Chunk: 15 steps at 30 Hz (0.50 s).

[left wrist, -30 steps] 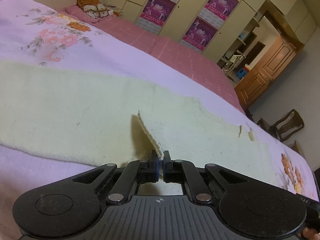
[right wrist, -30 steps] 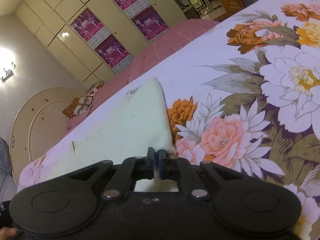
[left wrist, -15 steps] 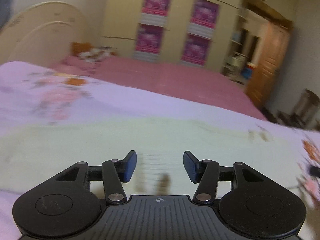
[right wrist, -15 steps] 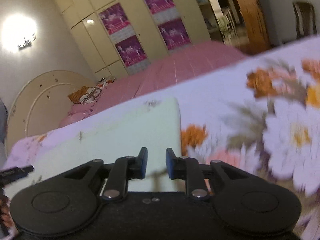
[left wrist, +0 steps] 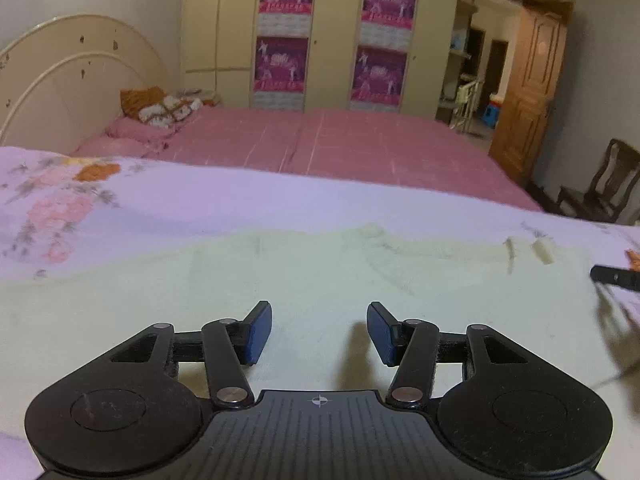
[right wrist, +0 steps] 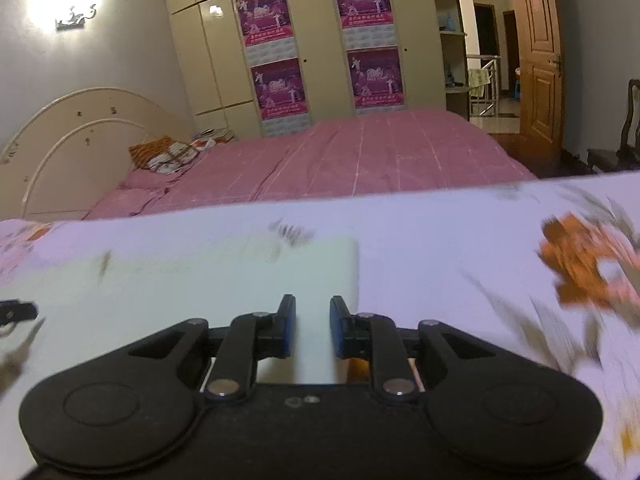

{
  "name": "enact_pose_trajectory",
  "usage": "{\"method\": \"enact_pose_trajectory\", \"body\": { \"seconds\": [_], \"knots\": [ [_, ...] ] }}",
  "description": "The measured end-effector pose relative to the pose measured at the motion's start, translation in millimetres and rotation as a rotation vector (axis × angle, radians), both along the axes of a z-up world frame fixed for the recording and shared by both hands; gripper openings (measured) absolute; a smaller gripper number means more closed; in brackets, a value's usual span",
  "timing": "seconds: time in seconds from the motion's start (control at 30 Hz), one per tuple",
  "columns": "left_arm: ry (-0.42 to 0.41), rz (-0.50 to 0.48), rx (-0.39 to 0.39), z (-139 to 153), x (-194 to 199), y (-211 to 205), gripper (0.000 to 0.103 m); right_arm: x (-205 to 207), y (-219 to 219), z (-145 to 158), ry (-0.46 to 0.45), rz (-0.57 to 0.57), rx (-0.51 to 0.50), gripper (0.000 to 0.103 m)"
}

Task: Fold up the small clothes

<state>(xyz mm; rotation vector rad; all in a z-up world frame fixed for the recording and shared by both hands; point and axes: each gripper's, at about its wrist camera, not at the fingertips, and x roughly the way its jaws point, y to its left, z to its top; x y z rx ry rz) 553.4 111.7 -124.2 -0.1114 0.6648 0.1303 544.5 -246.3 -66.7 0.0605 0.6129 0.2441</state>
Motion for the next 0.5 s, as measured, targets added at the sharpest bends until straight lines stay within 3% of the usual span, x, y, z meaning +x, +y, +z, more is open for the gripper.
{"method": "enact_pose_trajectory", "body": {
  "seconds": [0.1, 0.2, 0.37, 0.5],
  "knots": [
    [0.026, 0.000, 0.015, -10, 11, 0, 0.053, 25, 4, -11, 0.049, 0.005, -0.064, 0.014],
    [0.005, 0.007, 0.015, -1, 0, 0, 0.053, 16, 6, -9, 0.043, 0.033, -0.120, 0.014],
    [0.006, -0.025, 0.021, -3, -42, -5, 0.053, -34, 1, -5, 0.048, 0.105, -0.151, 0.017],
    [-0.012, -0.037, 0.097, -9, -76, -18, 0.053, -79, -8, -12, 0.028, 0.115, -0.167, 0.019]
  ]
}}
